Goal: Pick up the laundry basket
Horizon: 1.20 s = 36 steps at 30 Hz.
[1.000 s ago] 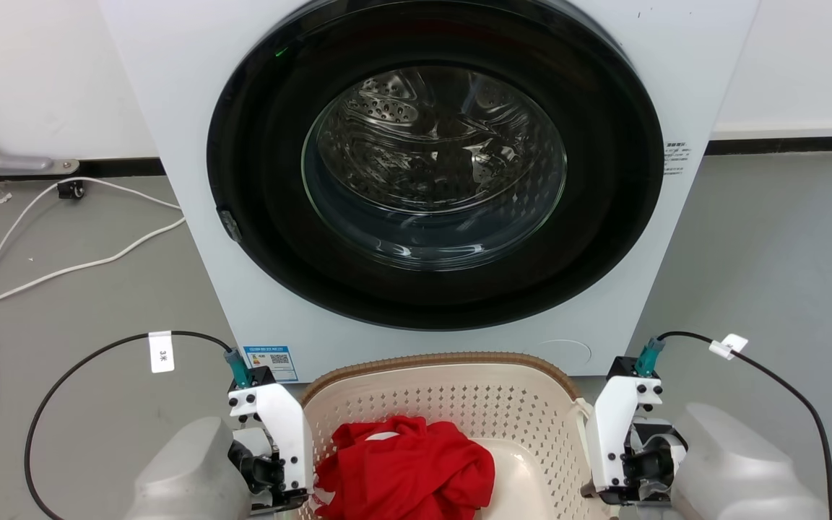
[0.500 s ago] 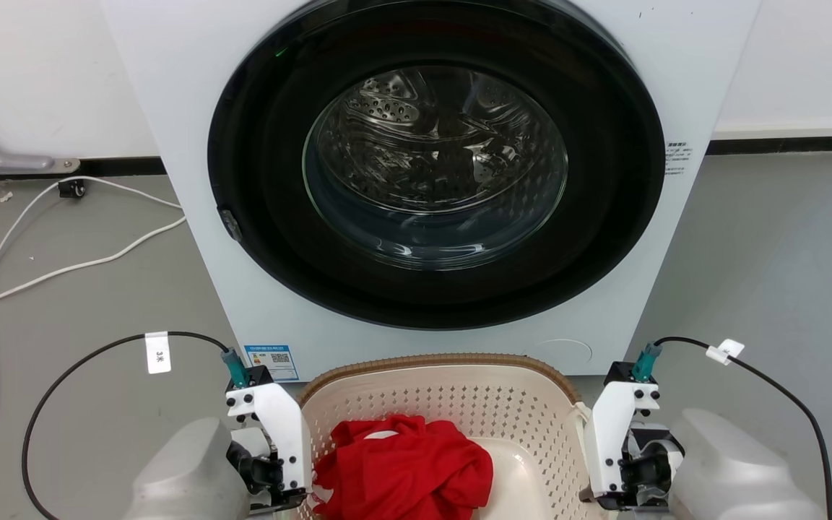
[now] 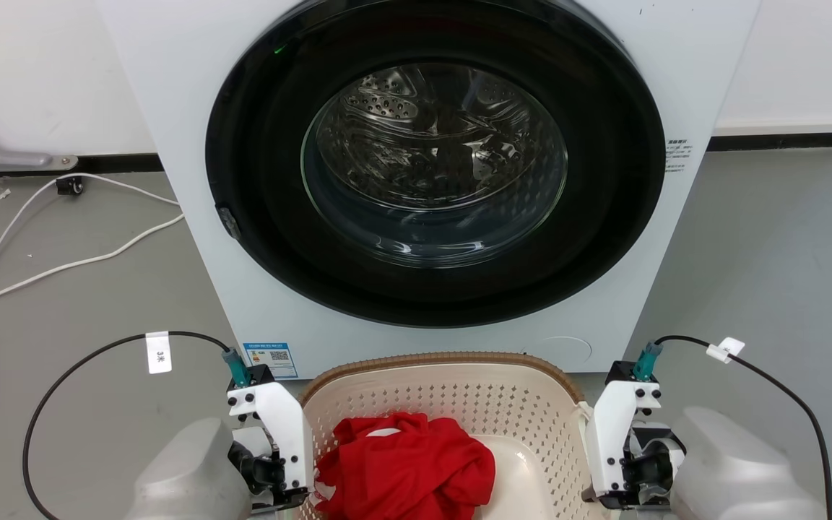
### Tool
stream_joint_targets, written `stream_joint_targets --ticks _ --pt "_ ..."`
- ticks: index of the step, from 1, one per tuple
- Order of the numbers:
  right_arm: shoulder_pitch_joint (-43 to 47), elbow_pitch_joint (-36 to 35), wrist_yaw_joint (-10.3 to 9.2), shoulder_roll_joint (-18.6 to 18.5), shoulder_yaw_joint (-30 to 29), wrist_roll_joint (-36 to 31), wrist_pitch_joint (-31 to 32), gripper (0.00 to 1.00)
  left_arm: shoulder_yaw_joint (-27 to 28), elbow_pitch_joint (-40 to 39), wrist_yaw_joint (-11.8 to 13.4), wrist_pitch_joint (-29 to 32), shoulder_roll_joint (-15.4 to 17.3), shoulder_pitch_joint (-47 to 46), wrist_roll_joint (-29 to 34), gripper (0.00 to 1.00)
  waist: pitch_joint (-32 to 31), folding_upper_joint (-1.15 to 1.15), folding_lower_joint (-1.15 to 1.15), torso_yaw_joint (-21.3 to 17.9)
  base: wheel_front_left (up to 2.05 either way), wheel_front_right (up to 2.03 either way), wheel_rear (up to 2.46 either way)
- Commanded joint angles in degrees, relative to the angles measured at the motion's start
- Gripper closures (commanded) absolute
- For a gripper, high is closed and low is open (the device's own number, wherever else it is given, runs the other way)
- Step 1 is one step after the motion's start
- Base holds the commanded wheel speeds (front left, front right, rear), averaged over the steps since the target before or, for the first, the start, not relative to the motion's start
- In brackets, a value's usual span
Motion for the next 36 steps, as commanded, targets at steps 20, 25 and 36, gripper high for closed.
stream_joint_targets --ticks 20,25,36 --pt "-1.1 -0.2 0.67 0.9 0.4 1.0 0.0 1.0 -0.8 -0.5 -0.7 -0.6 -0.8 -0.9 -1.0 1.0 0.5 0.0 0.0 0.1 0.0 0.0 0.0" --pt "-1.1 -0.1 0.67 1.0 0.5 1.3 0.5 1.0 -1.0 -0.5 -0.7 -0.5 -0.9 -1.0 -1.3 1.0 0.5 0.0 0.0 0.1 0.0 0.0 0.0" --pt "-1.0 0.1 0.67 1.1 0.7 1.6 0.8 1.0 -1.4 -0.5 -0.8 -0.4 -0.8 -0.6 -1.8 1.0 0.4 0.0 0.0 0.2 0.0 0.0 0.0"
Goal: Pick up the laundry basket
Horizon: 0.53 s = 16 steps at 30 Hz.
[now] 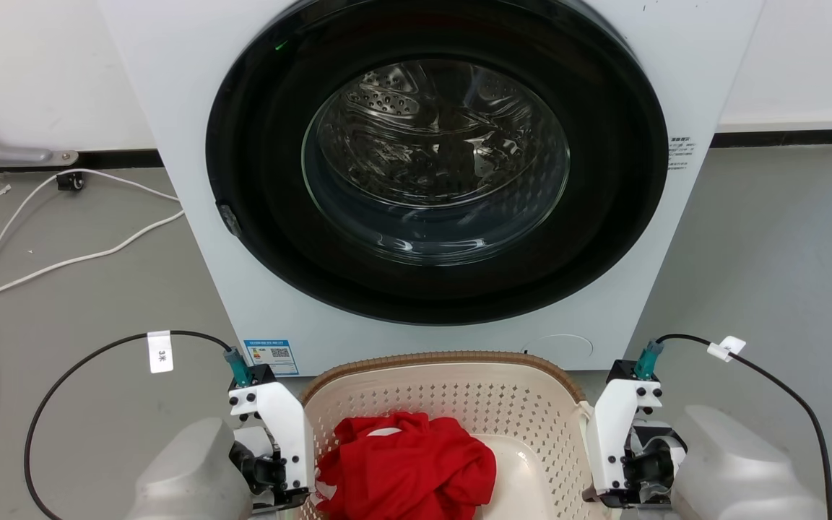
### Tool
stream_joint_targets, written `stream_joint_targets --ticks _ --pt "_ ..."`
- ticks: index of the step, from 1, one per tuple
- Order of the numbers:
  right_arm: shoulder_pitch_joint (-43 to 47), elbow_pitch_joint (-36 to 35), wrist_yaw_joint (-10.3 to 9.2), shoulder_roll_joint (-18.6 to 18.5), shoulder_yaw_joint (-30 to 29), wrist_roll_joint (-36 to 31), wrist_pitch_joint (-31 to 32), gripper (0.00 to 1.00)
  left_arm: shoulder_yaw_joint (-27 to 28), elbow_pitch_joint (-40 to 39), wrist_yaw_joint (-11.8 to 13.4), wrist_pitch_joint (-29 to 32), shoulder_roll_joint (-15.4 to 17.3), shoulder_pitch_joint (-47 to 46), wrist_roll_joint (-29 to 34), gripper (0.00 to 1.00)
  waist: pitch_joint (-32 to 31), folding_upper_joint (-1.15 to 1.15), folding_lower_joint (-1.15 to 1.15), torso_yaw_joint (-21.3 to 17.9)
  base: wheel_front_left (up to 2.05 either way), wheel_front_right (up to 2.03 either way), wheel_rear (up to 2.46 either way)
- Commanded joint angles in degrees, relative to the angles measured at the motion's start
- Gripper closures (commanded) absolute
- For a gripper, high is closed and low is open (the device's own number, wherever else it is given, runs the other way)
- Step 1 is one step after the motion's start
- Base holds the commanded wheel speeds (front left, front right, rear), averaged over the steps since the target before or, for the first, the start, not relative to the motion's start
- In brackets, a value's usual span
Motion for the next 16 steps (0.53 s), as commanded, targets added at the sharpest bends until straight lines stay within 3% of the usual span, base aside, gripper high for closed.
stream_joint_targets --ticks 1,16 --pt "-0.5 -0.3 0.67 1.1 0.0 0.6 0.1 1.0 0.1 -0.5 -0.7 -0.2 -0.8 -0.5 -0.7 1.0 0.0 0.0 0.0 0.0 0.0 0.0 0.0" --pt "-0.5 0.0 0.67 1.5 0.0 1.1 1.4 1.0 -0.4 -0.6 -0.7 0.1 -0.6 0.0 -1.3 1.0 -0.1 0.0 0.0 0.0 0.0 0.0 0.0"
